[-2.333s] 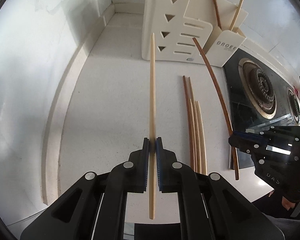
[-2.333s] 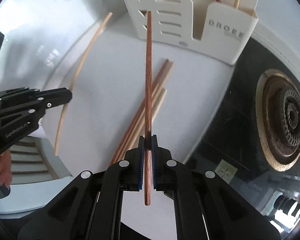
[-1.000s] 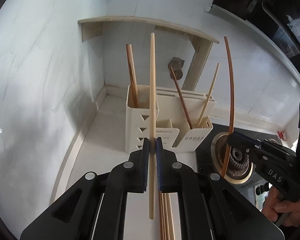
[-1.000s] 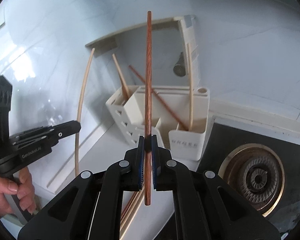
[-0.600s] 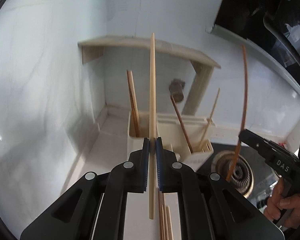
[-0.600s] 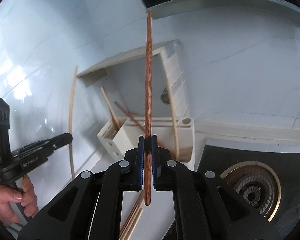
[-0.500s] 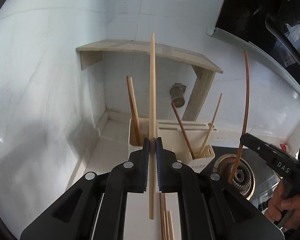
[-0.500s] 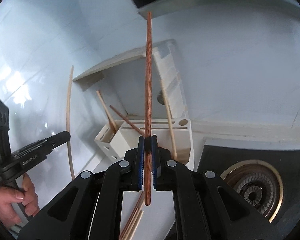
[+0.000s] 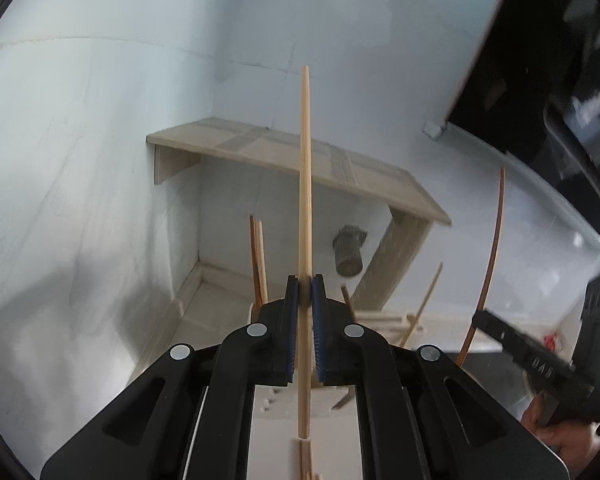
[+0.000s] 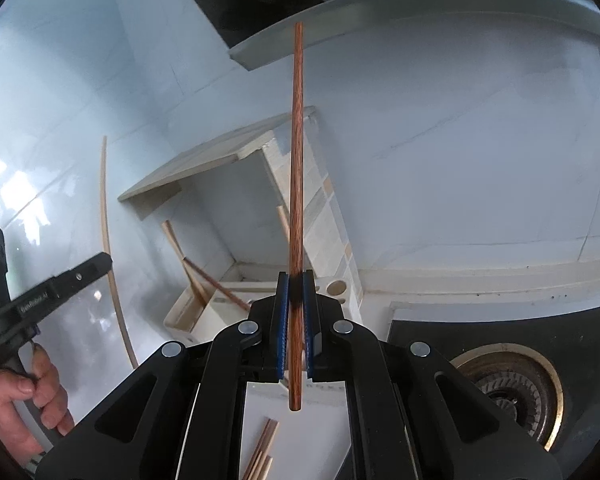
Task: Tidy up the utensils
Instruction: 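Lift both held chopsticks upright and carry them toward the white holder, then lower both chopsticks into the holder slots and open both tools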
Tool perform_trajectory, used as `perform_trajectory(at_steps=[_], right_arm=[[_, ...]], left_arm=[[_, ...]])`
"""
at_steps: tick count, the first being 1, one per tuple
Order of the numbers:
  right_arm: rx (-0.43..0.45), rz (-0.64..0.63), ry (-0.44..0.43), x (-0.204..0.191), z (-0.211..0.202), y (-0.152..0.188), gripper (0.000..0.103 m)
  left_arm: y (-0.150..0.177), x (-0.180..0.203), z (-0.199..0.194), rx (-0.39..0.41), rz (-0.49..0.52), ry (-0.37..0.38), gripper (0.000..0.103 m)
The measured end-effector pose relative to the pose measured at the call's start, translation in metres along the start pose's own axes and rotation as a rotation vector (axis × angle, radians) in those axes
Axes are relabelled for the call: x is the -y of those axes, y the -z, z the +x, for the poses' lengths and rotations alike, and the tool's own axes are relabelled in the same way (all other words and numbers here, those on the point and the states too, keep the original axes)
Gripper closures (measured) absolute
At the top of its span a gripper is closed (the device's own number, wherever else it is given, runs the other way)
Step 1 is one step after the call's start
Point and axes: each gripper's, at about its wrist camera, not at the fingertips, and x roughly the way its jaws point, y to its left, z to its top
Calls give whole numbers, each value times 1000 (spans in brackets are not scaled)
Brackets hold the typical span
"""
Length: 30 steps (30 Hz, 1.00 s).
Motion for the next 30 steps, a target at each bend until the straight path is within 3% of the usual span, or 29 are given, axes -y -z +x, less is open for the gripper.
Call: perform_trajectory(at_steps=[3, 17, 30], right_arm=[[21, -11, 11, 0, 3, 0, 96], [114, -134, 29, -6, 7, 9, 96], [142, -94, -4, 13, 23, 15, 96]], left_arm=[[-2, -4, 7, 21, -25, -2, 97], [-10, -2, 19, 150, 38, 12, 97], [1, -2, 42, 221, 57, -36, 97]])
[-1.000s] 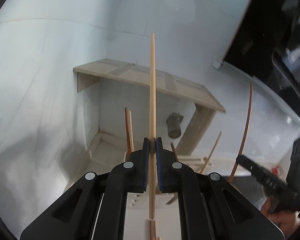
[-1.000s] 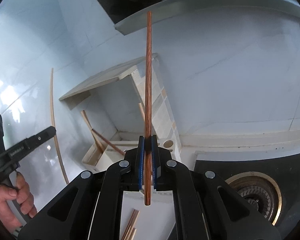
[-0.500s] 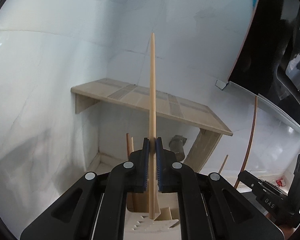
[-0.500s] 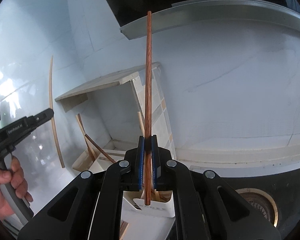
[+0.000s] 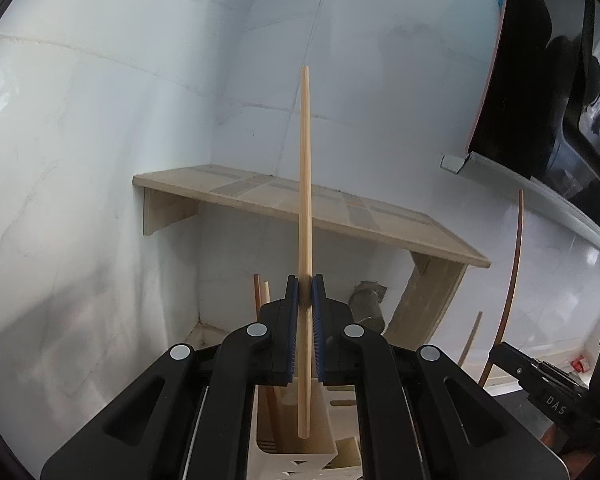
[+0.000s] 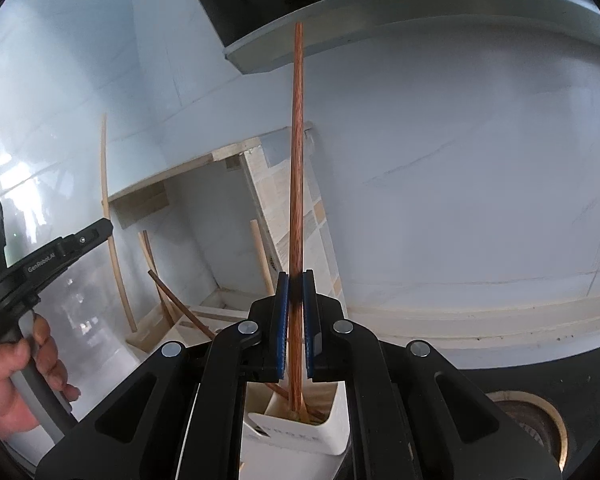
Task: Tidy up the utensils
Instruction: 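Lower both chopsticks into the holder slots and open both tools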
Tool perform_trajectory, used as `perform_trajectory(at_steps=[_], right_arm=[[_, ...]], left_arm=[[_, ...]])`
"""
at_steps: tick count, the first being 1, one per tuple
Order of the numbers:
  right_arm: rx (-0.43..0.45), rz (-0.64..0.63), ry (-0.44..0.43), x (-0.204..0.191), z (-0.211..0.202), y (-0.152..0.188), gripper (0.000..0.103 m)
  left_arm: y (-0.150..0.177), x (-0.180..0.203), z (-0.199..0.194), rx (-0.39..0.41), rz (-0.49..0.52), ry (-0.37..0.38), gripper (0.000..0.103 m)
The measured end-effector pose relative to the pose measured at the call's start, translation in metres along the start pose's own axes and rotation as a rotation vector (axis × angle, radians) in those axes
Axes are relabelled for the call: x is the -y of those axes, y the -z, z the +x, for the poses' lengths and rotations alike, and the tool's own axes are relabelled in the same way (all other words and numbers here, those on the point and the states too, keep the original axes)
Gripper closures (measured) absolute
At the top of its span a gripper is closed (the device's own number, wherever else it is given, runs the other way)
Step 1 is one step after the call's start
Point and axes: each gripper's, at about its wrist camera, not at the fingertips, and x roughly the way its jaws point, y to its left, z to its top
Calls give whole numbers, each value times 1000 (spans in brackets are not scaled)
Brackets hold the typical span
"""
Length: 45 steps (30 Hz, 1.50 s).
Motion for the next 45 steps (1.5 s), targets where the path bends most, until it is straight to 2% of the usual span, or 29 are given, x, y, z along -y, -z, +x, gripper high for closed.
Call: perform_trajectory(at_steps=[20, 24, 39, 41, 44, 45], right_arm=[[111, -112, 42, -9, 1, 44, 96], [142, -187, 57, -20, 0, 48, 96], [86, -131, 66, -12, 12, 56, 95], [78, -128, 68, -17, 16, 54, 95], [58, -124, 55, -21, 19, 49, 88], [58, -123, 53, -21, 19, 48, 82]], left_arm=[[17, -1, 12, -11, 20, -2, 97], [18, -1, 9, -7, 25, 8, 97], [34, -9, 18, -28, -47, 1, 96], [37, -9, 19, -36, -59, -5, 93], [39, -6, 20, -56, -50, -11, 91], [39, -6, 19, -55, -47, -13, 91]])
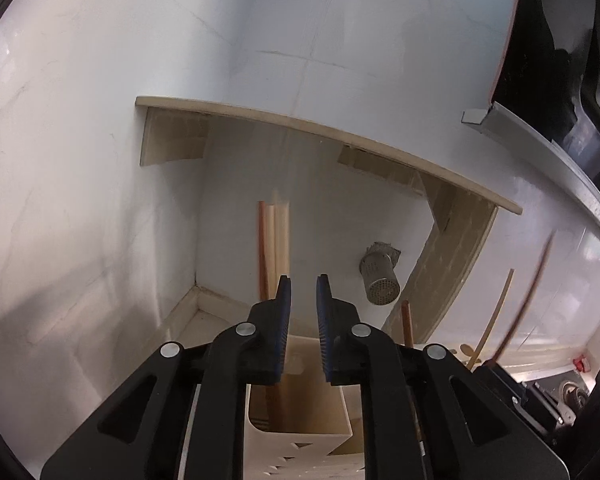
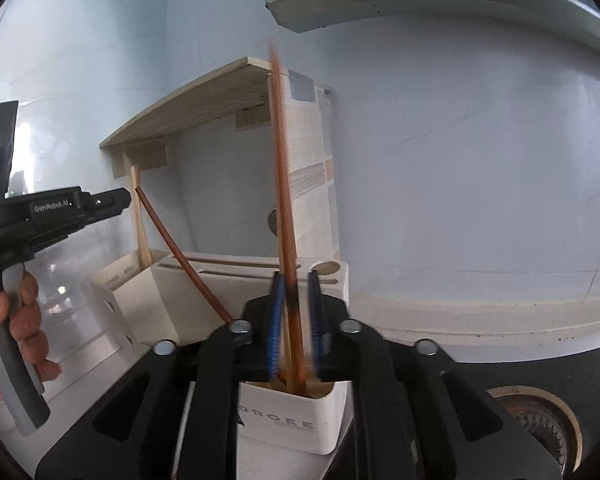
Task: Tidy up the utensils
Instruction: 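Lower both chopsticks into the holder slots and open both tools, then withdraw both open tools from the holder back toward the remaining chopsticks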
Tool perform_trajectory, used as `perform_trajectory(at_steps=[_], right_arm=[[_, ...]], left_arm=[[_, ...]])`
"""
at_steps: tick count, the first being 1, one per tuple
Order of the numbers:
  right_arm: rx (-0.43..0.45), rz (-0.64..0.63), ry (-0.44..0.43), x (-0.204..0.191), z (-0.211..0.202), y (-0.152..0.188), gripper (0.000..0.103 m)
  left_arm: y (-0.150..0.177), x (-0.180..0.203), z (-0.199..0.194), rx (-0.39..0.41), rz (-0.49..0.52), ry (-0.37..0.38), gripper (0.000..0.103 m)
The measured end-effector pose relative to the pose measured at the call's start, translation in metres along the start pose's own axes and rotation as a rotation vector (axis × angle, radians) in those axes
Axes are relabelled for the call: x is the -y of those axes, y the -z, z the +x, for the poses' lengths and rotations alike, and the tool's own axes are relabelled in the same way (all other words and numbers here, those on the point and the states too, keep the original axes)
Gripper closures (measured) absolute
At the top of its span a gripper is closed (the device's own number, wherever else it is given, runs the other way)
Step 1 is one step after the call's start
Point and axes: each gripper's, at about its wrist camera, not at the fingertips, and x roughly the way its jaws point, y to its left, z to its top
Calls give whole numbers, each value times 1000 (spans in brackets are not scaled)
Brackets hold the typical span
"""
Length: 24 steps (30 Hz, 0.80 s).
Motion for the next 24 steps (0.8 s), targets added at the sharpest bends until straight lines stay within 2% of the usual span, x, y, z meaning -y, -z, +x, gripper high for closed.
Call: perform_trajectory(at_steps=[3, 7, 13, 17, 24], right_arm=[[-8, 8, -8, 0, -2, -2, 71], [-23, 10, -4, -2, -6, -4, 64], [-50, 8, 5, -6, -20, -6, 60], [-50, -2, 9, -7, -35, -7, 56], [-65, -19, 14, -15, -59, -11, 48]], left_arm=[[-2, 0, -5, -4, 2, -7, 89], [-3, 0, -15, -11, 10, -15, 86], [1, -3, -30, -69, 0, -14, 80], [6, -2, -46, -95, 34, -19, 76], [18, 1, -73, -148, 84, -6, 60]])
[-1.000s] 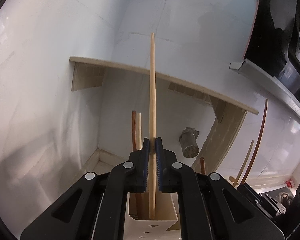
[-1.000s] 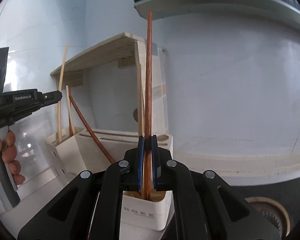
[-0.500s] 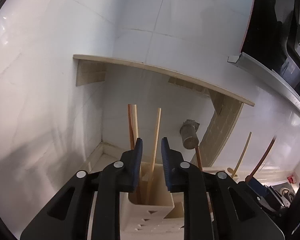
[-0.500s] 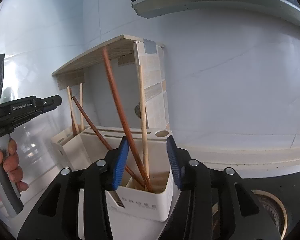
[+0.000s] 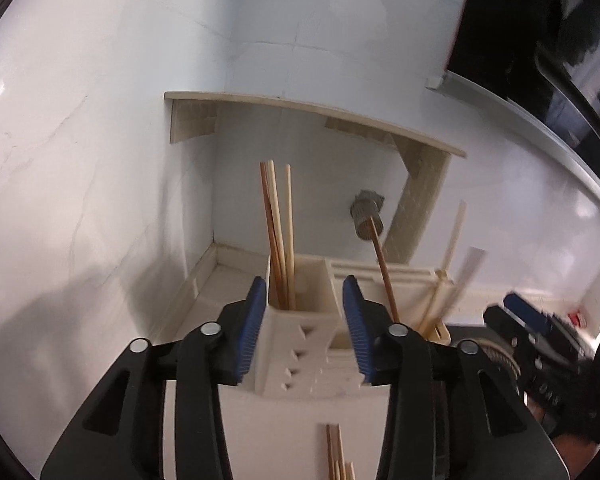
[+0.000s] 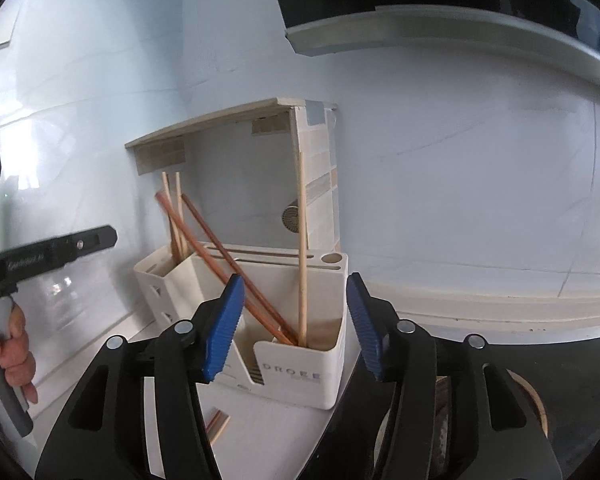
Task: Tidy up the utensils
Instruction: 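Withdraw both open tools from the holder back toward the remaining chopsticks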
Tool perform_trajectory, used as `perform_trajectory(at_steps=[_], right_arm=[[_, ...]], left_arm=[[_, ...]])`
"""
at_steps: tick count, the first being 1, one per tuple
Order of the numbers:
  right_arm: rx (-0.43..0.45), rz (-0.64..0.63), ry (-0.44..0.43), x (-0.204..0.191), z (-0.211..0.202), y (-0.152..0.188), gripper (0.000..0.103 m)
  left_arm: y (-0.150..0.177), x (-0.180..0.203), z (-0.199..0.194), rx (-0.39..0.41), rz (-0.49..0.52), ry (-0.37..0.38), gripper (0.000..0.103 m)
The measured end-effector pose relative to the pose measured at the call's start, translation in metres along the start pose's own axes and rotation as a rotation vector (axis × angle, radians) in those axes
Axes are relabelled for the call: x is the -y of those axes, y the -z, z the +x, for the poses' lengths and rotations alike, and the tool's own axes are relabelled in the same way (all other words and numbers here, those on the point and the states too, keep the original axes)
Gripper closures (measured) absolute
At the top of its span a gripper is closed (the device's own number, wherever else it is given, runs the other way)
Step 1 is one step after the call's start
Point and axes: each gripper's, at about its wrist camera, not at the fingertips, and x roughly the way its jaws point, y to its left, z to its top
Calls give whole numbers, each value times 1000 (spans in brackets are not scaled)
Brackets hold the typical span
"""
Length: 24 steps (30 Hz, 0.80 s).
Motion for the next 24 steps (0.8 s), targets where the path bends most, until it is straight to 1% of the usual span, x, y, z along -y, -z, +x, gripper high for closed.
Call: perform_trajectory(at_steps=[2, 3, 4, 10, 17, 19, 21, 24], right_arm=[[-9, -6, -1, -3, -5, 0, 47], [-11, -9, 0, -4, -8, 0, 45], [-15, -10, 0, -4, -10, 0, 44], [-55, -12, 1, -11, -21, 3, 39], [-99, -12, 4, -16, -31, 7, 35], [-122, -13, 5, -17, -32, 9, 32], [-148, -10, 6, -18, -32, 13, 31], [-212, -4, 3, -20, -30, 22, 30]], left_arm=[[5, 0, -6, -17, 8, 3, 57], [7, -1, -8, -38, 5, 10, 56], [9, -2, -8, -66, 1, 18, 56], [22, -8, -11, -134, -7, 21, 56], [37, -4, -16, -208, 20, 60, 49], [46, -5, -14, -248, 29, 62, 48], [52, -7, -12, -286, 22, 62, 48], [65, -6, -12, -330, 26, 66, 48]])
